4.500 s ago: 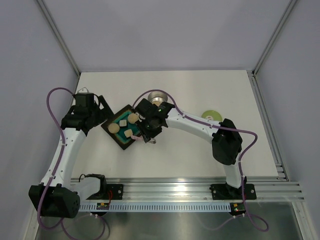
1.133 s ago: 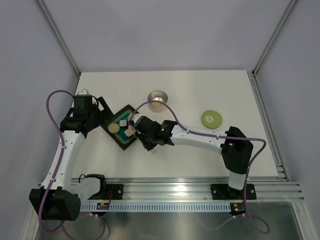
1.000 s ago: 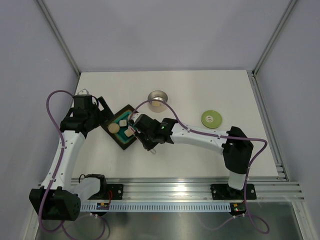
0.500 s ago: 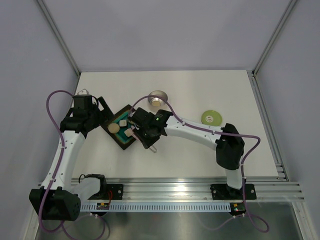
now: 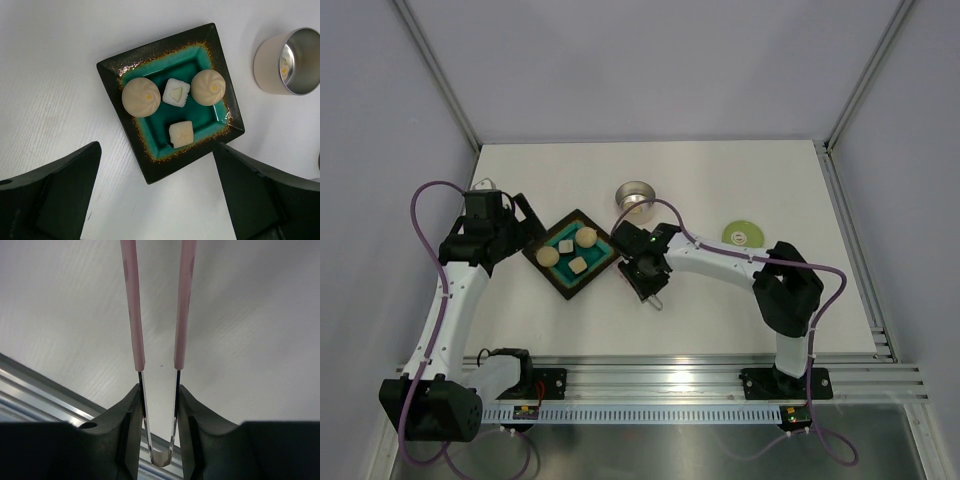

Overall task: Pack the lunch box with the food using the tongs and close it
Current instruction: Place the clamp at the center of the board, then pick up the clamp at the center of the board.

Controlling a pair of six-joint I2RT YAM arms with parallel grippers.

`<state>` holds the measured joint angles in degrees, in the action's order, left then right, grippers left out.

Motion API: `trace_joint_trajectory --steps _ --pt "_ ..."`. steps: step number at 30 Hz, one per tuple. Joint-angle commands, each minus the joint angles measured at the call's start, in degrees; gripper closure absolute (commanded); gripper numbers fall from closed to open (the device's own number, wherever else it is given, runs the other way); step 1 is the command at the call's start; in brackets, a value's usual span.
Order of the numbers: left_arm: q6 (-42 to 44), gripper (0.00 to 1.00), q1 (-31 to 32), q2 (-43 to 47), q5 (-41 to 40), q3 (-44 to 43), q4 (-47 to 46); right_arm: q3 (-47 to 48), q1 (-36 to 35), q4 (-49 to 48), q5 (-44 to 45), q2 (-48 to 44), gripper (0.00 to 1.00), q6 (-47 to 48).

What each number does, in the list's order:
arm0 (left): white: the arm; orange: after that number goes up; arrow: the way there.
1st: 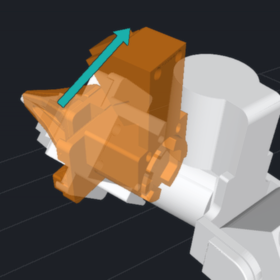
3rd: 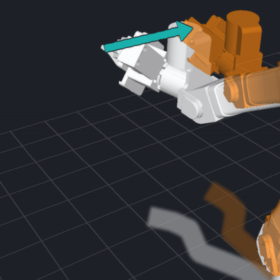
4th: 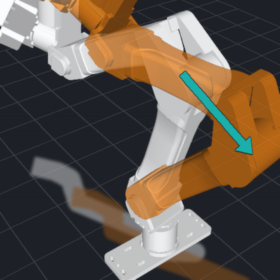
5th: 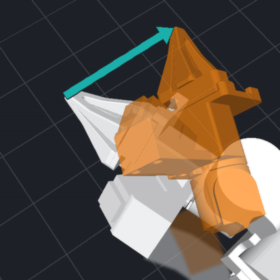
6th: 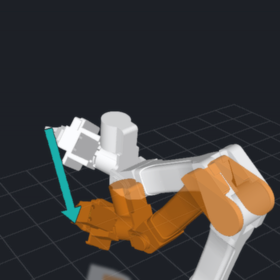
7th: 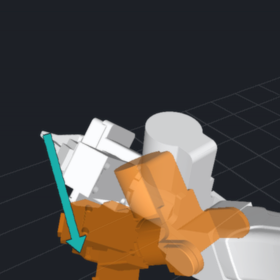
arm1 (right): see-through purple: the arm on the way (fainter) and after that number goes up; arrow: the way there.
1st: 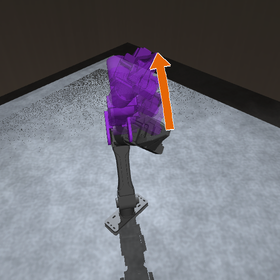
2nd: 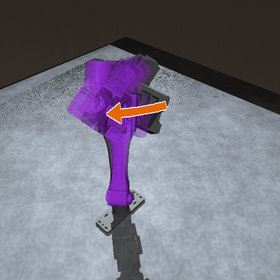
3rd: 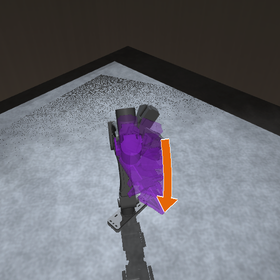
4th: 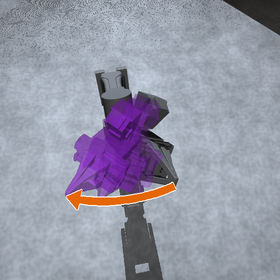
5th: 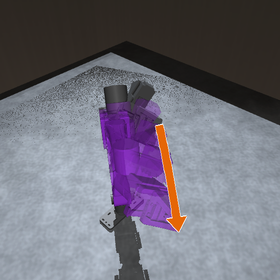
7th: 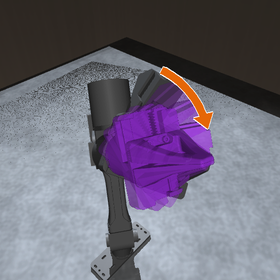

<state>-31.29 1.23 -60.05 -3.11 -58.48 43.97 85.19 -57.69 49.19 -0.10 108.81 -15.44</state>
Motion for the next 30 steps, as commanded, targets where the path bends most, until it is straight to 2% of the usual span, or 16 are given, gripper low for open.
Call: trace_joint_trajectory --steps 1,5,11,15,19,20,23,30 --pt "0.7 0.01 -0.4 1.0 1.1 0.8 -2.4 -3.8 2.8 -2.7 3.3 -5.5 0.63 -0.9" --pt "0.4 0.01 -0.4 0.6 1.4 1.0 -2.7 -9.6 4.8 -9.1 5.5 -6.9 0.63 -0.4" --pt "0.5 0.01 -0.4 1.1 1.4 0.6 -2.2 -19.4 4.8 -25.0 10.1 -8.9 0.61 0.0" --pt "0.6 0.01 -0.4 1.4 1.0 0.8 -2.3 -25.1 4.8 -31.2 12.8 -9.5 0.56 -0.6" --pt "0.4 0.01 -0.4 1.3 1.4 1.2 -2.4 -28.9 4.8 -34.8 14.0 -9.8 0.46 -1.1" --pt "0.3 0.01 -0.4 1.3 1.4 1.2 -2.4 -29.5 4.8 -35.1 14.2 -9.9 0.37 -1.5" --pt "0.1 0.01 -0.4 1.3 1.9 1.2 -2.7 -32.1 4.8 -38.1 15.0 -11.4 0.26 -2.3" --pt "0.2 0.01 -0.4 0.8 2.1 1.1 -3.0 -38.9 4.8 -44.4 15.5 -14.9 0.24 -3.9"
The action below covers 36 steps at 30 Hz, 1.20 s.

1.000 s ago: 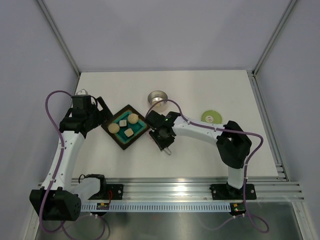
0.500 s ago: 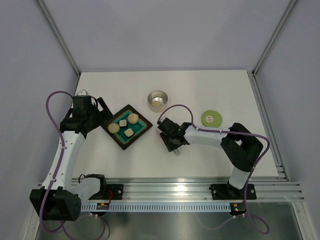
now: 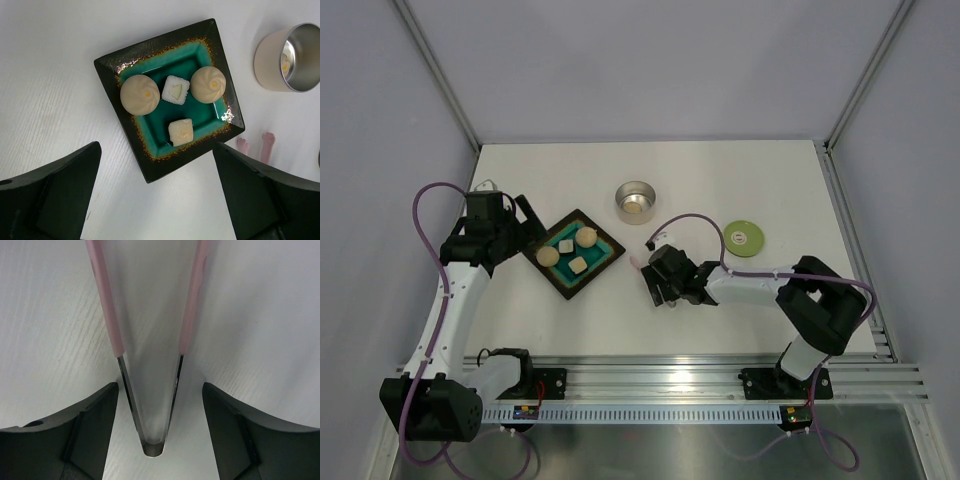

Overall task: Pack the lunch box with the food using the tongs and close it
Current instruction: Pick up the clamp at the center of the board.

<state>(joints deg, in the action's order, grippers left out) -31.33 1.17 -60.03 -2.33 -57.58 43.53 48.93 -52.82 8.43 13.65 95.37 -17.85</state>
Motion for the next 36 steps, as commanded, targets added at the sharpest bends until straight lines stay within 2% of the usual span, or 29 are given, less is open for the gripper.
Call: trace_joint_trajectory --steps 1,11,22,25,27,30,34,36 --pt "0.2 0.01 -0.3 0.7 1.4 0.2 -2.6 -3.7 -0.2 -4.1 1.8 -1.8 0.24 -1.8" --pt "0.0 0.01 -0.3 0.1 1.8 0.5 -3.1 -8.6 -4.4 -11.2 7.3 -0.5 0.26 -4.7" --pt "-0.3 0.01 -0.3 -0.1 2.0 -0.2 -2.9 -11.3 -8.7 -14.9 11.0 2.1 0.41 -7.6" --pt "-0.2 0.01 -0.3 -0.2 2.0 -0.2 -3.0 -11.9 -10.0 -15.5 12.7 0.5 0.53 -8.3" --pt "-0.2 0.01 -0.3 -0.3 2.0 -0.3 -3.0 -11.2 -10.2 -14.2 13.9 -0.6 0.67 -8.3" --pt "-0.4 0.01 -0.3 -0.4 2.0 -0.6 -3.0 -8.8 -10.3 -10.5 15.4 -3.6 0.77 -7.0" --pt "-0.1 0.01 -0.3 -0.8 2.0 -1.3 -2.9 -4.2 -10.2 -2.8 15.6 -8.6 0.85 -1.6" --pt "-0.2 0.01 -0.3 -1.0 1.7 -1.7 -2.7 -0.3 -9.9 -0.4 13.3 -9.8 0.85 0.1"
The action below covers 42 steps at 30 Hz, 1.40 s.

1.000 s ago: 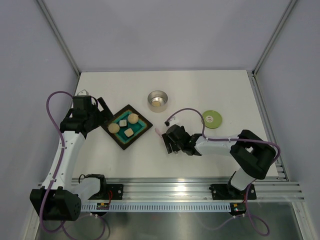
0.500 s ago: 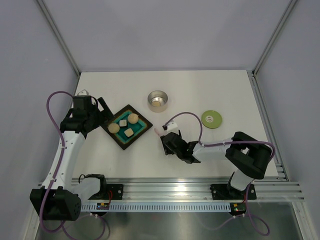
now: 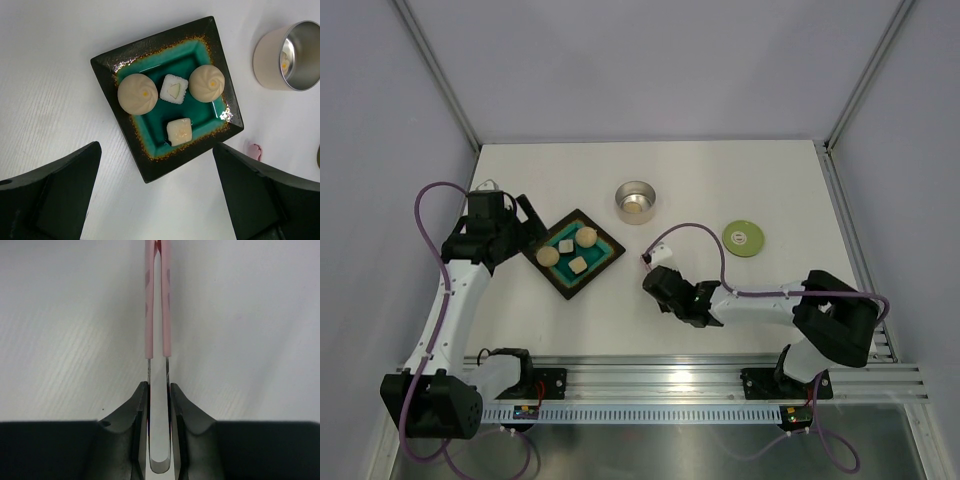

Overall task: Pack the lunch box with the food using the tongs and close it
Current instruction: Pick up the clamp at the center of the board, then pick up the fake food from the plate.

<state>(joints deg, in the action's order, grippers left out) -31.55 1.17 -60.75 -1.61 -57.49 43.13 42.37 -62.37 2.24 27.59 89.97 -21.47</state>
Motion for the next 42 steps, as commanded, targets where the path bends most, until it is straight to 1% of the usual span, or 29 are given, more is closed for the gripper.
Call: trace_joint_trajectory --steps 1,2,3,4,6,7,8,10,11,14,18,19,21,22,28,29,32,35,42 --pt "0.0 0.01 -0.3 -0.3 0.7 -1.8 -2.2 7.9 0.7 9.9 -2.2 -4.7 0.85 4.6" --pt "-0.1 0.01 -0.3 -0.3 0.6 -1.8 -2.1 11.2 1.3 11.7 -5.8 -4.8 0.85 5.2" --pt "-0.3 0.01 -0.3 -0.3 0.6 -1.7 -2.1 13.1 1.5 13.4 -7.7 -5.0 0.85 5.8" --pt "-0.4 0.01 -0.3 -0.2 0.6 -1.5 -2.1 14.7 1.9 16.7 -10.4 -4.9 0.84 6.7" --pt "-0.4 0.01 -0.3 -0.2 0.6 -1.3 -2.2 20.3 2.2 20.4 -13.3 -4.4 0.84 7.5" --pt "-0.4 0.01 -0.3 -0.1 0.6 -1.2 -2.2 22.2 2.4 24.4 -16.1 -3.2 0.84 8.1" --pt "-0.3 0.01 -0.3 -0.1 0.6 -1.2 -2.2 26.1 2.7 26.4 -17.3 -2.5 0.79 8.2" --pt "-0.2 0.01 -0.3 -0.1 0.7 -1.1 -2.4 29.9 2.9 31.0 -21.2 -0.6 0.73 8.5" --pt "-0.3 0.01 -0.4 -0.2 0.8 -1.0 -2.4 33.3 3.0 32.5 -22.4 0.0 0.71 8.6" --pt "-0.5 0.01 -1.0 -0.3 1.3 -0.8 -2.5 38.8 3.0 36.9 -24.9 2.6 0.71 8.2" --pt "-0.4 0.01 -1.1 0.2 1.3 -0.9 -2.4 44.6 3.0 42.2 -26.4 5.8 0.71 7.5" --pt "-0.3 0.01 -2.6 0.3 1.3 -1.0 -2.4 45.7 3.1 44.2 -27.1 6.4 0.71 7.3" --pt "-0.1 0.01 -3.0 0.6 1.3 -1.2 -2.1 48.6 3.0 46.1 -27.3 8.2 0.71 7.2" --pt "-0.1 0.01 -3.4 0.7 1.3 -1.1 -2.1 49.5 3.1 47.5 -29.0 8.8 0.71 7.2" --pt "-0.4 0.01 -4.0 1.6 1.3 -0.6 -1.9 54.0 3.1 48.9 -28.7 13.4 0.71 7.6" --pt "-0.4 0.01 -4.0 1.6 2.6 -0.5 -2.0 55.4 3.1 49.1 -28.7 14.1 0.72 7.6" --pt "-0.5 0.01 -4.2 1.8 2.8 -0.6 -2.0 58.7 3.1 49.8 -28.4 17.5 0.70 7.7" --pt "-0.4 0.01 -4.2 2.0 2.2 -0.8 -1.7 59.5 3.1 48.0 -26.3 19.6 0.67 6.9" --pt "-0.4 0.01 -4.6 2.5 2.0 -0.3 -1.8 61.1 3.1 46.3 -27.2 23.7 0.66 6.0"
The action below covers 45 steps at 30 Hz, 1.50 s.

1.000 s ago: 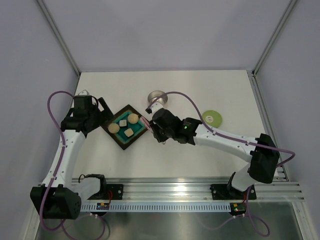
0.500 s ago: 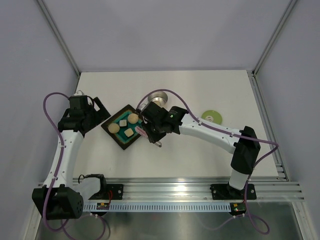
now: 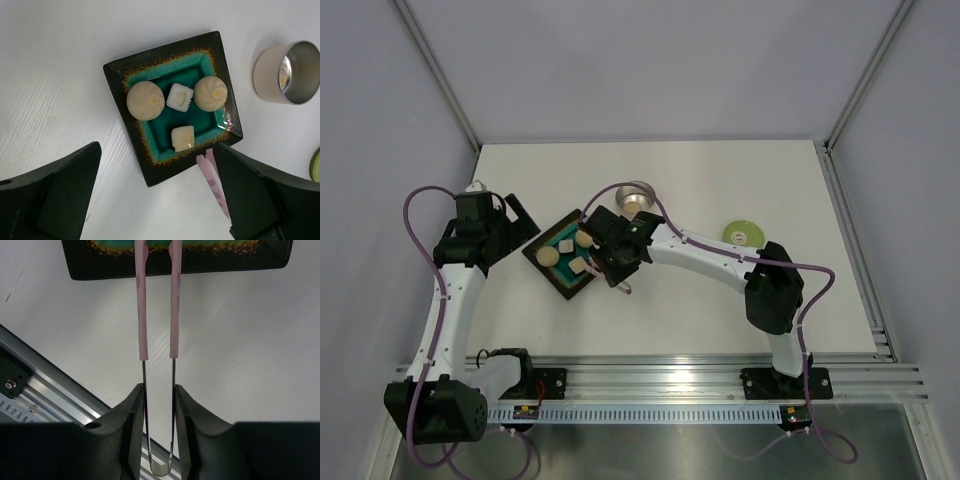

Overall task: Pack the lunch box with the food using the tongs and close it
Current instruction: Pick up the fake food from the plate.

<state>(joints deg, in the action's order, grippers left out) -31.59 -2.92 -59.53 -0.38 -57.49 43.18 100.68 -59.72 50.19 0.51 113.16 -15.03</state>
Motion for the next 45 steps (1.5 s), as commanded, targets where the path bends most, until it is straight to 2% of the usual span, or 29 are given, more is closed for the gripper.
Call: trace_joint_trajectory --steps 1,17,45 --pt "-0.2 0.01 -0.6 1.2 0.8 -0.3 -1.9 2.9 0.4 -1.8 -0.1 0.7 0.66 -0.4" --pt "-0.1 0.01 -1.1 0.8 1.3 0.5 -2.3 3.4 0.4 -1.7 0.0 1.5 0.55 -0.2" --pt "0.7 0.01 -1.9 1.3 1.6 0.6 -2.0 6.7 0.4 -3.7 -2.4 5.1 0.52 0.7"
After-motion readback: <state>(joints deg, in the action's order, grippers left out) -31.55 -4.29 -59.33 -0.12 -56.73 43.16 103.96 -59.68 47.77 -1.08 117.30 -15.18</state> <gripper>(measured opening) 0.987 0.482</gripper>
